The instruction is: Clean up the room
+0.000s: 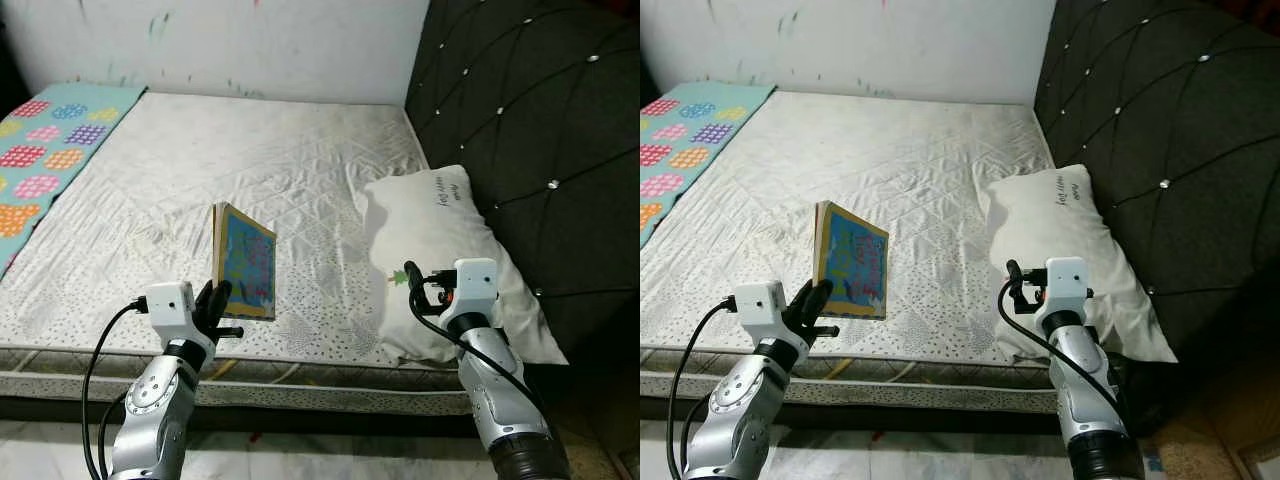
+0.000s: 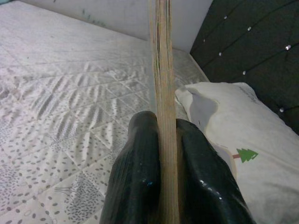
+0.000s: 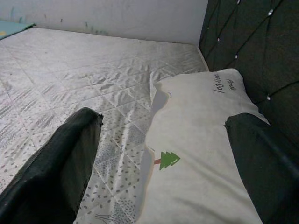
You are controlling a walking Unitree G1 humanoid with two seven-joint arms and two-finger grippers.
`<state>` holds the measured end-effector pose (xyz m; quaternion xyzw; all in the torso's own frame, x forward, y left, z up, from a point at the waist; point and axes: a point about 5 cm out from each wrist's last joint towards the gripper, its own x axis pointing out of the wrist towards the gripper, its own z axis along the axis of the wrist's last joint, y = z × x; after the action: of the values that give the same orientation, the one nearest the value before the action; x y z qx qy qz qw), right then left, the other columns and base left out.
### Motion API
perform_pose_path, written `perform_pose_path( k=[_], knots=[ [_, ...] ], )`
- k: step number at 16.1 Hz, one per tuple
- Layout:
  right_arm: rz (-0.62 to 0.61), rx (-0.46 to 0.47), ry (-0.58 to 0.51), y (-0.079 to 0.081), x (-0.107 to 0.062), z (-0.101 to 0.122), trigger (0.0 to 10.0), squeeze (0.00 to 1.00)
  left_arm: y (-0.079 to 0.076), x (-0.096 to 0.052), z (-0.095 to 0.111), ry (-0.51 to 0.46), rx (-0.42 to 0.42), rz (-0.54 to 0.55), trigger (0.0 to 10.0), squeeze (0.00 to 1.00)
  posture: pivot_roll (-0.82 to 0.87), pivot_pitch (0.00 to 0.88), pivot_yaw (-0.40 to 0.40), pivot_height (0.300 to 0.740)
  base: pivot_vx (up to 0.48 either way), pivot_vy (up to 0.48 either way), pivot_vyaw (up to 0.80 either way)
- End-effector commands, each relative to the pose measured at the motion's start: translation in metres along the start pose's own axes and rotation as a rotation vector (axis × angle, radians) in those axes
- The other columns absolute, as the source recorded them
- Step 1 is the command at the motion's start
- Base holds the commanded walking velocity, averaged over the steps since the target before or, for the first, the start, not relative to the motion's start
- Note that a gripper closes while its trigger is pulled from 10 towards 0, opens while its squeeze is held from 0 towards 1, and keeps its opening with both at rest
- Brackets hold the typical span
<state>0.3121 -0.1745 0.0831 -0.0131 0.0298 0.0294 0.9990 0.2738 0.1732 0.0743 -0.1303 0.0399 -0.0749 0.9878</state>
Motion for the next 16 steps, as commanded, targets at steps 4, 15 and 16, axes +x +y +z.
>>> perform_pose_path(
  k=[4, 15, 16],
  knots=[
    [-0.005, 0.007, -0.01, -0.0007, 0.0021, 0.0035, 10.0, 0.0, -0.0032, 0.0021, 0.0118, -0.059, 0.001, -0.029, 10.0, 0.0, -0.1, 0.0, -0.043, 0.74, 0.317, 0.0, 0.0],
    [-0.028, 0.019, 0.002, -0.0041, 0.0019, 0.0013, 10.0, 0.0, -0.002, 0.0022, 0.0119, -0.048, 0.01, -0.016, 10.0, 0.0, -0.1, 0.0, -0.043, 0.74, 0.288, 0.0, -0.25],
    [-0.029, 0.019, 0.003, -0.0043, 0.0019, 0.001, 10.0, 0.0, -0.0008, 0.0023, 0.0109, -0.039, 0.008, 0.0, 10.0, 0.0, -0.1, 0.0, -0.043, 0.74, 0.0, 0.0, 0.0]
  ],
)
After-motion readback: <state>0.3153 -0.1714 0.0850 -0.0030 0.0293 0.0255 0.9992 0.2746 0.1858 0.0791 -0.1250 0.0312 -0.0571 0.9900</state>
